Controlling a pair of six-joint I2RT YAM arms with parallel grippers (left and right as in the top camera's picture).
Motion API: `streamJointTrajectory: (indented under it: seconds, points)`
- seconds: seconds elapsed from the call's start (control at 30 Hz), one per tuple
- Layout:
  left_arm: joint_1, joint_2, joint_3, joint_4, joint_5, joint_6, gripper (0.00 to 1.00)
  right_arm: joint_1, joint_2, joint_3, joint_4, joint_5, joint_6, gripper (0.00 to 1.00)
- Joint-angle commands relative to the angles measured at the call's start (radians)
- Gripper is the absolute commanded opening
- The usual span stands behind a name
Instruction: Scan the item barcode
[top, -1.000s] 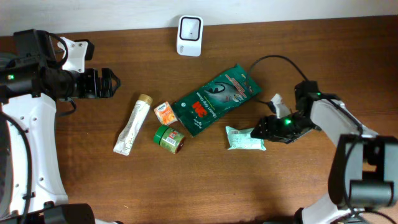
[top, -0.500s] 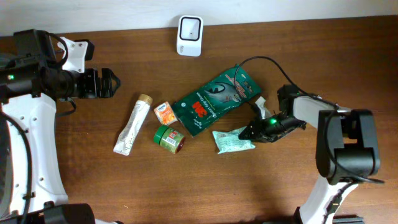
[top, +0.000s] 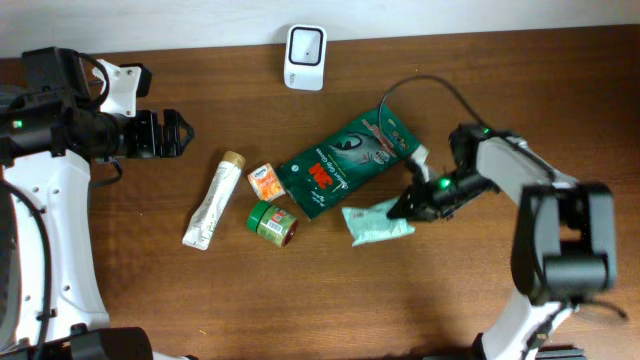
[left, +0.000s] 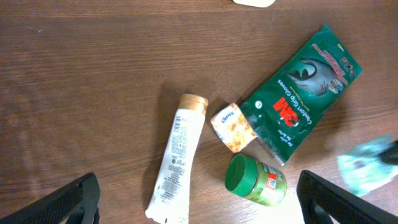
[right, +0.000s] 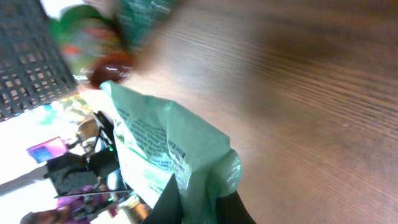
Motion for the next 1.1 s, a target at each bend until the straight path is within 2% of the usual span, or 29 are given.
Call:
streamJointTrajectory:
  seconds: [0.0, 0.3, 0.47, 0.53, 0.6, 0.67, 0.87, 0.93, 1.07]
  points:
    - [0.005, -0.016, 0.016, 0.000, 0.011, 0.016, 0.99, 0.008, -0.193, 0.103, -0.037, -0.041, -0.030, 0.04]
    - [0.005, -0.016, 0.016, 0.000, 0.011, 0.016, 0.99, 0.008, -0.561, 0.215, -0.067, 0.006, 0.137, 0.04]
    - [0.005, -0.016, 0.016, 0.000, 0.011, 0.016, 0.99, 0.011, -0.607, 0.216, -0.143, 0.052, 0.144, 0.04]
    - [0.005, -0.016, 0.016, 0.000, 0.011, 0.016, 0.99, 0.049, -0.600, 0.223, -0.142, 0.109, 0.190, 0.04]
    - [0.005, -0.016, 0.016, 0.000, 0.011, 0.016, 0.99, 0.111, -0.574, 0.264, -0.142, 0.201, 0.230, 0.04]
    - [0.005, -0.016, 0.016, 0.000, 0.011, 0.016, 0.99, 0.211, -0.493, 0.379, -0.146, 0.319, 0.269, 0.04]
    - [0.005, -0.016, 0.016, 0.000, 0.011, 0.016, 0.99, 0.402, -0.107, 0.890, -0.215, 0.655, 0.289, 0.04]
    - [0.005, -0.016, 0.016, 0.000, 0.011, 0.016, 0.99, 0.442, 0.016, 1.010, -0.163, 0.846, 0.257, 0.04]
    - [0.005, -0.016, 0.016, 0.000, 0.011, 0.016, 0.99, 0.483, 0.134, 1.031, 0.020, 1.108, 0.172, 0.04]
